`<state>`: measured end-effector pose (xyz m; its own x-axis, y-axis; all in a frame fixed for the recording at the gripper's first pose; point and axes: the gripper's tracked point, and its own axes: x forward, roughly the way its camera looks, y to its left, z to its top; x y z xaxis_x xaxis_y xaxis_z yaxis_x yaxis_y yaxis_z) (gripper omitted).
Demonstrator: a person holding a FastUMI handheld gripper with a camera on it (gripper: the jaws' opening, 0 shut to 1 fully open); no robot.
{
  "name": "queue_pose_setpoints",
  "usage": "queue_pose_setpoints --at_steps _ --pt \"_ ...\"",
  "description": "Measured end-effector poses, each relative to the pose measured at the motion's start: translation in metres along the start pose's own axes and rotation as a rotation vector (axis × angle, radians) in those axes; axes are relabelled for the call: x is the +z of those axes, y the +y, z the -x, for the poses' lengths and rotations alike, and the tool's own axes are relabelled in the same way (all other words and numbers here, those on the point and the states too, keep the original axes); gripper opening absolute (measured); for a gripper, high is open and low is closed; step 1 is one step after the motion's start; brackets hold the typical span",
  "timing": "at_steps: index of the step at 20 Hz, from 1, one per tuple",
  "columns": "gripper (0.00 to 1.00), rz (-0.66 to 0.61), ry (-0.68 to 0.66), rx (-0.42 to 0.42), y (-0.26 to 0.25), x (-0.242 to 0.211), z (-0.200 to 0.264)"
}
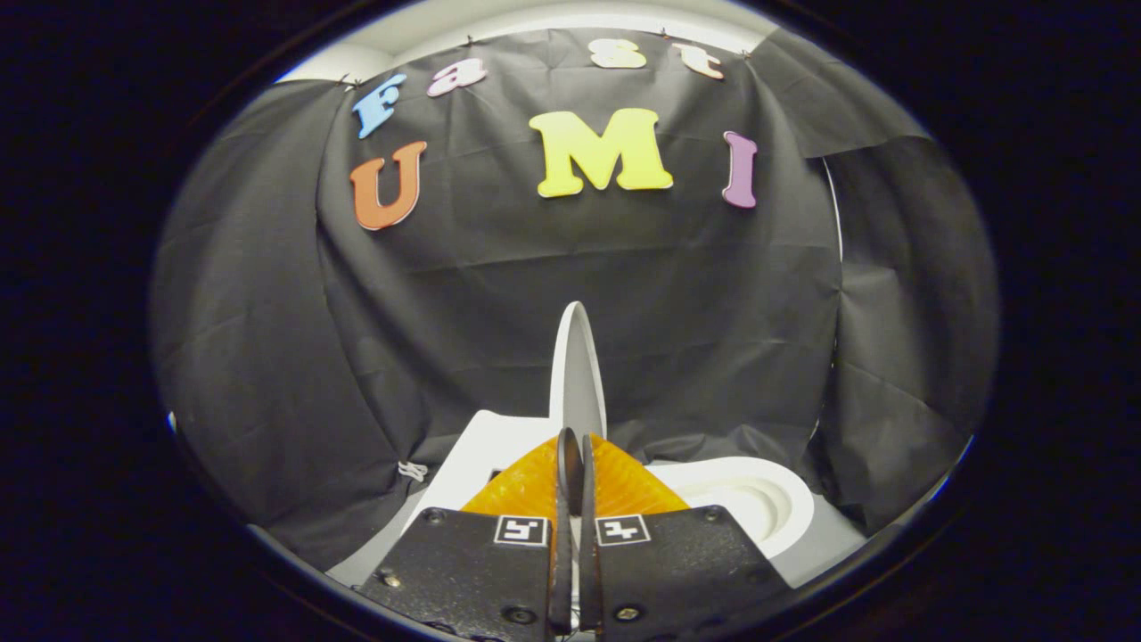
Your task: Open the toilet lid.
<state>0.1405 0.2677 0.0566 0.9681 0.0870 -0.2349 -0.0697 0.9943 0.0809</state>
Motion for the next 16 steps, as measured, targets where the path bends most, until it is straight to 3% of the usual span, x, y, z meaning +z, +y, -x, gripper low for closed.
queue_pose_setpoints --at_steps 6,9,12,15,16 --pt "0.16 0.044 0.027 0.040 0.031 -0.011 -0.005" --pt "0.28 0.076 0.036 0.094 0.046 -0.011 -0.007" --pt "0.64 0.154 -0.044 0.139 0.055 0.002 -0.002" --pt "1.00 0.184 -0.158 0.105 0.045 0.019 0.007" --pt "1.00 0.169 -0.197 0.107 0.045 0.028 0.016"
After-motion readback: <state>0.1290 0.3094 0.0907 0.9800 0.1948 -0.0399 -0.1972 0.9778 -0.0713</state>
